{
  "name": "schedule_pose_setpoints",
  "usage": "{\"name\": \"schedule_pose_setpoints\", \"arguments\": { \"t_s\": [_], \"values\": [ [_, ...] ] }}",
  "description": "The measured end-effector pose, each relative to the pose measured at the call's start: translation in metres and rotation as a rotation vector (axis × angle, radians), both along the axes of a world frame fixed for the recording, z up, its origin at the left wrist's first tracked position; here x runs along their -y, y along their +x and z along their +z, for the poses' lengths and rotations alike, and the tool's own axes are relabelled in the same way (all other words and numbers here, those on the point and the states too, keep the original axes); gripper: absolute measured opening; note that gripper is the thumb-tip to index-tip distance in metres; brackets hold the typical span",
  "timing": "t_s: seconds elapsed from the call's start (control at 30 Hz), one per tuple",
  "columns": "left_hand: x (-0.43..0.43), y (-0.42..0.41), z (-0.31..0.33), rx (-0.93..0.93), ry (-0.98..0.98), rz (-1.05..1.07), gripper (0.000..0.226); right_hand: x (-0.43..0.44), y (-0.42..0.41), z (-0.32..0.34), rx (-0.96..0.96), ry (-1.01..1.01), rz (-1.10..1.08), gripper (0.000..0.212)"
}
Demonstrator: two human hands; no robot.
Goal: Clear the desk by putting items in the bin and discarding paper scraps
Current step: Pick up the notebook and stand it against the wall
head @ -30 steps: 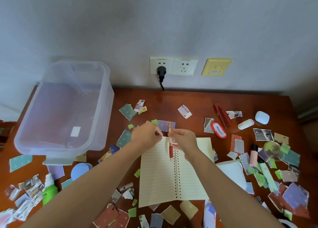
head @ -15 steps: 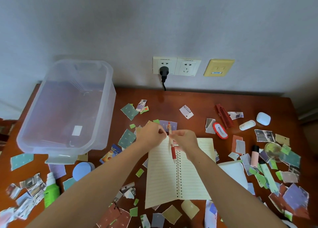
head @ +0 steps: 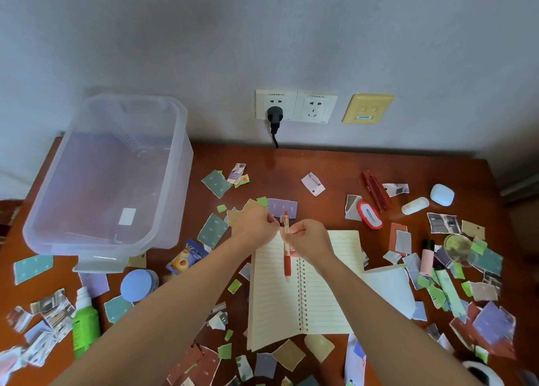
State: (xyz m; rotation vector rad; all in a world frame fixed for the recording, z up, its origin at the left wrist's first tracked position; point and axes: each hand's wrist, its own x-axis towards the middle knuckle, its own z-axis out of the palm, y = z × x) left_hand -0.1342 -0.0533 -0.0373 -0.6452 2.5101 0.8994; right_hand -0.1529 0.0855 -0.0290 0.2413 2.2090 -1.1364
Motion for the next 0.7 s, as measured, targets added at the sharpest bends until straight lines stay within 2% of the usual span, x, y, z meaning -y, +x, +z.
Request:
{"name": "schedule_pose_setpoints", "arguments": {
  "t_s": [0.3,0.37,0.5,0.57,0.63,0.7],
  "values": [
    [0.001,-0.005,-0.001,0.0,-0.02,-0.002,0.027,-0.006,0.005,0.003,0.067,-0.026,0.019,0.014],
    [-0.001,-0.008,0.004,0.026,0.049,0.026,0.034,-0.009,0.006,0.005,0.105,-0.049,0.007,0.016],
    [-0.014,-0.012,0.025,0.065,0.402,0.256,0.06,-0.023,0.009,0.021,0.221,-0.173,-0.113,0.016],
    [-0.027,-0.008,0.036,0.097,0.6,0.395,0.063,-0.037,0.01,0.026,0.307,-0.262,-0.18,0.028],
    [-0.041,-0.002,0.046,0.114,0.773,0.495,0.055,-0.049,0.015,0.03,0.337,-0.326,-0.199,0.053],
    [-0.059,0.006,0.045,0.059,0.775,0.422,0.033,-0.06,0.018,0.029,0.325,-0.339,-0.243,0.075]
  ]
}}
